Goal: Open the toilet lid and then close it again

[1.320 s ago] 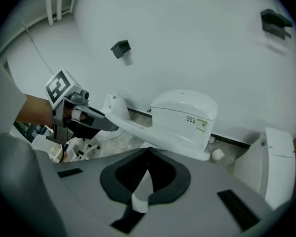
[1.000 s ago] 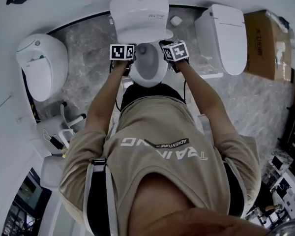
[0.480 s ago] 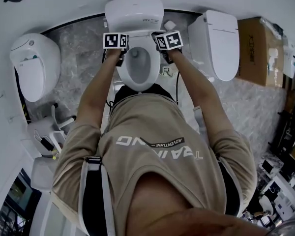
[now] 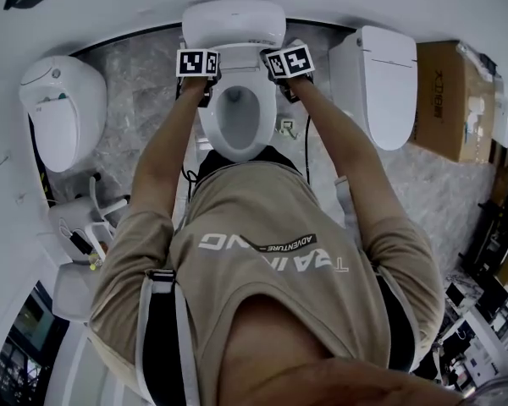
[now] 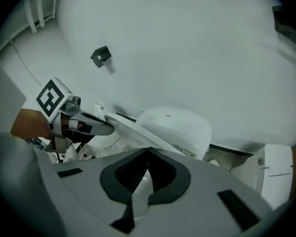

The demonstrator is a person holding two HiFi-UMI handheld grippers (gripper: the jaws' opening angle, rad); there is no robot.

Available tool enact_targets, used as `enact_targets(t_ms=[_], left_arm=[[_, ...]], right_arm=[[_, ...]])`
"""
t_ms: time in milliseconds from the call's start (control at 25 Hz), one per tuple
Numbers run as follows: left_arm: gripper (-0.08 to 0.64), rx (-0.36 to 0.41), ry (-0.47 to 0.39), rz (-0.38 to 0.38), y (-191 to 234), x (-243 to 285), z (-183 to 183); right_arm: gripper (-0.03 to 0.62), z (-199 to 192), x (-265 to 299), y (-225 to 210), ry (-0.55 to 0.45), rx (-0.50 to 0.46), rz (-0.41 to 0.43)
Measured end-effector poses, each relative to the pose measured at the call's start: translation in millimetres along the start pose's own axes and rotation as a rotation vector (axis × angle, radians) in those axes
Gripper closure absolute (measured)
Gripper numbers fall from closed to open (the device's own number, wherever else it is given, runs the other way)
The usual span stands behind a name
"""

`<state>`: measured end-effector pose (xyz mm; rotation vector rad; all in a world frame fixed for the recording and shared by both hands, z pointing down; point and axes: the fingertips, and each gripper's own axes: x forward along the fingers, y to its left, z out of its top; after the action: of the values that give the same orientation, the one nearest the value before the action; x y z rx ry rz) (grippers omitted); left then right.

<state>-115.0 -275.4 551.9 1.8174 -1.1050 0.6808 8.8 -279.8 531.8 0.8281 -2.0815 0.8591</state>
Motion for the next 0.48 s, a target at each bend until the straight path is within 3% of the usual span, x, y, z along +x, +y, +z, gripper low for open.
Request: enact_targets(t_ms=[480], left_arm=[[0.555, -0.001, 0.017, 0.03, 17.5, 22.5, 43.1]], right_arm=[[0.578, 38.5, 15.0, -37.1, 0.006, -0.046, 0.001]])
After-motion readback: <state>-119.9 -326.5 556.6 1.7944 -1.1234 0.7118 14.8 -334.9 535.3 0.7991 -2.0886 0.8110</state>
